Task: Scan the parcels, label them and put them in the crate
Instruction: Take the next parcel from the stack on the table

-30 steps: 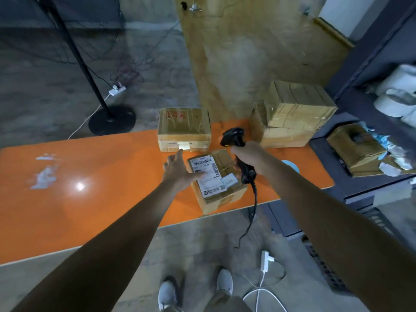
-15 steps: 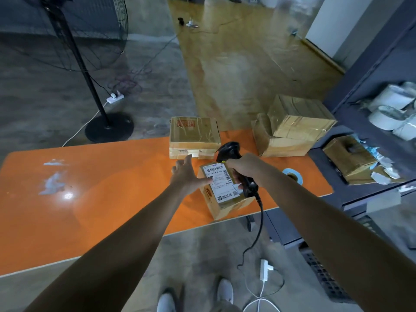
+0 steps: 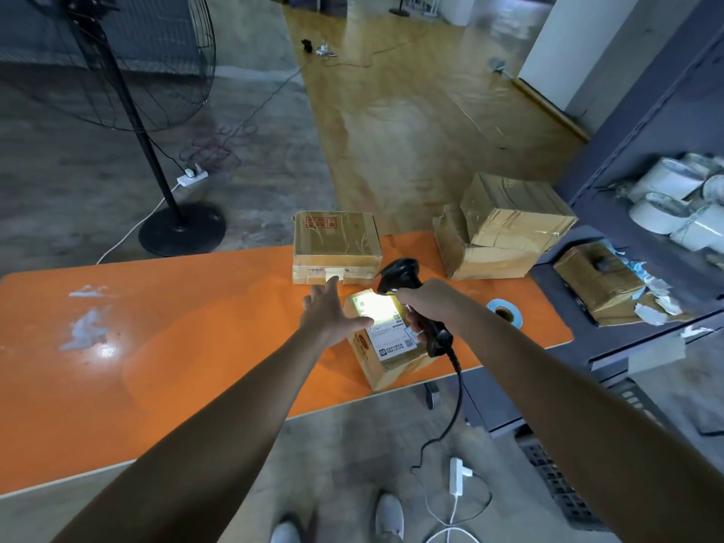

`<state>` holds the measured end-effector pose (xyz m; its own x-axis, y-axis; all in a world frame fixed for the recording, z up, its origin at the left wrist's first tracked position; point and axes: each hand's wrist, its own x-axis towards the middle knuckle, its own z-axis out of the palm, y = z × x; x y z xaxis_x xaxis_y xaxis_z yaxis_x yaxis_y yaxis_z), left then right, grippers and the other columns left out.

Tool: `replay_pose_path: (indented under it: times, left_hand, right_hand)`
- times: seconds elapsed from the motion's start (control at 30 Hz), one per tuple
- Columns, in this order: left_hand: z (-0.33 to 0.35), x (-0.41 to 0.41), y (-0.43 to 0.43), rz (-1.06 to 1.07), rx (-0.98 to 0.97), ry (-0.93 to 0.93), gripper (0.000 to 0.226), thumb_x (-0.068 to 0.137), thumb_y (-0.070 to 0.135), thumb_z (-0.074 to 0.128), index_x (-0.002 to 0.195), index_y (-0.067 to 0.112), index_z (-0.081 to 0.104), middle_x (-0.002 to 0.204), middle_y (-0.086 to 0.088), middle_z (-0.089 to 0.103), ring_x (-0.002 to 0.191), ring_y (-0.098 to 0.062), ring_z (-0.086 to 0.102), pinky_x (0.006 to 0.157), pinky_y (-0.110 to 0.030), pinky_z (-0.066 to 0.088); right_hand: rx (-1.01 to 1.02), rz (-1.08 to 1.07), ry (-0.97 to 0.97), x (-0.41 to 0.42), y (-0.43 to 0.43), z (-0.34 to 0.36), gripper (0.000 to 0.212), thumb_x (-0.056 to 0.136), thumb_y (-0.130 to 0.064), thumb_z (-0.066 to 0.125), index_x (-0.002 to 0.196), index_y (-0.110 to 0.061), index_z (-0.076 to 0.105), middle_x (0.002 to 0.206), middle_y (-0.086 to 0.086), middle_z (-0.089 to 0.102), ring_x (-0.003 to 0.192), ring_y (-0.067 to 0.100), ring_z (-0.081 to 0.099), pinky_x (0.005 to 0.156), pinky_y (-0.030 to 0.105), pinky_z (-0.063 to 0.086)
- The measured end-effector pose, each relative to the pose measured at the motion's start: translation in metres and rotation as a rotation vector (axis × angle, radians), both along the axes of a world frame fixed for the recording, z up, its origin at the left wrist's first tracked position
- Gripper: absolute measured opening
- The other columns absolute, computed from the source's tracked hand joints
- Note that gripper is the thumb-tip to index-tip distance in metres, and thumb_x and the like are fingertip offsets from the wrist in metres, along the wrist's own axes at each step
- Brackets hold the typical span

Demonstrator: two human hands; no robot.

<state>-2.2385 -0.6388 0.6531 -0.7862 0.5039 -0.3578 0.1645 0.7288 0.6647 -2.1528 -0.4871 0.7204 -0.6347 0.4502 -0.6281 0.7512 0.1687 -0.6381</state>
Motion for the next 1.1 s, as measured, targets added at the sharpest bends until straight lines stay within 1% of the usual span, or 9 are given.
replay_pose_path:
  times: [0.13, 0.23, 0.4, 0.57, 0.73, 0.9, 1.1]
  left_hand:
    - [-0.004, -0.001, 0.003, -0.011, -0.009, 0.009, 0.108, 0.073, 0.050, 0.078, 0.153, 0.022, 0.011, 0.156, -0.011, 0.017, 0.144, -0.038, 0.016, 0.107, -0.052, 0.033]
    - [-0.006, -0.002, 0.005, -0.012, -0.003, 0.003, 0.108, 0.073, 0.049, 0.079, 0.153, 0.023, 0.012, 0.156, -0.010, 0.016, 0.144, -0.036, 0.014, 0.108, -0.053, 0.031]
    - [-0.009, -0.003, 0.008, -0.016, 0.005, 0.008, 0.110, 0.071, 0.049, 0.080, 0.153, 0.023, 0.011, 0.157, -0.010, 0.016, 0.145, -0.037, 0.014, 0.109, -0.053, 0.031]
    - [-0.011, -0.002, 0.010, -0.036, 0.007, 0.007, 0.111, 0.071, 0.050, 0.080, 0.154, 0.024, 0.011, 0.156, -0.010, 0.017, 0.144, -0.037, 0.015, 0.108, -0.052, 0.031]
    - [-0.014, 0.001, 0.012, -0.042, 0.003, 0.004, 0.111, 0.071, 0.049, 0.080, 0.153, 0.024, 0.011, 0.155, -0.009, 0.019, 0.144, -0.036, 0.015, 0.108, -0.052, 0.032]
    - [-0.015, 0.002, 0.020, -0.030, -0.020, 0.012, 0.111, 0.070, 0.049, 0.081, 0.153, 0.024, 0.012, 0.154, -0.009, 0.021, 0.143, -0.035, 0.017, 0.107, -0.051, 0.034]
    - [-0.012, 0.005, 0.038, 0.012, -0.047, 0.034, 0.110, 0.069, 0.050, 0.081, 0.152, 0.021, 0.016, 0.150, -0.010, 0.025, 0.140, -0.034, 0.021, 0.106, -0.051, 0.034]
  right_hand:
    - [-0.029, 0.011, 0.013, 0.002, 0.001, 0.002, 0.017, 0.083, -0.022, 0.060, 0.078, -0.006, 0.056, 0.063, 0.007, 0.053, 0.049, 0.019, 0.052, 0.047, 0.026, 0.049]
    - [-0.010, 0.005, 0.024, 0.002, 0.001, 0.003, 0.014, 0.083, -0.018, 0.057, 0.080, -0.005, 0.056, 0.063, 0.007, 0.054, 0.048, 0.019, 0.053, 0.046, 0.026, 0.049]
    - [0.014, -0.013, -0.010, 0.006, 0.006, 0.003, 0.011, 0.083, -0.015, 0.055, 0.080, -0.004, 0.054, 0.063, 0.008, 0.054, 0.048, 0.020, 0.053, 0.045, 0.025, 0.047]
    - [0.014, -0.014, 0.010, 0.011, 0.008, 0.001, 0.012, 0.084, -0.016, 0.056, 0.083, -0.004, 0.055, 0.066, 0.009, 0.055, 0.052, 0.021, 0.054, 0.047, 0.027, 0.048]
    - [-0.011, -0.020, 0.052, 0.013, 0.008, -0.002, 0.012, 0.083, -0.017, 0.056, 0.080, -0.005, 0.055, 0.062, 0.007, 0.055, 0.048, 0.019, 0.054, 0.046, 0.026, 0.047]
    - [-0.027, 0.002, 0.009, 0.016, 0.019, -0.007, 0.013, 0.083, -0.017, 0.055, 0.078, -0.005, 0.055, 0.061, 0.006, 0.055, 0.040, 0.017, 0.052, 0.045, 0.025, 0.047]
    - [-0.090, 0.054, 0.067, 0.013, 0.044, -0.017, 0.013, 0.085, -0.016, 0.056, 0.079, -0.005, 0.055, 0.059, 0.006, 0.052, 0.046, 0.020, 0.051, 0.046, 0.028, 0.047]
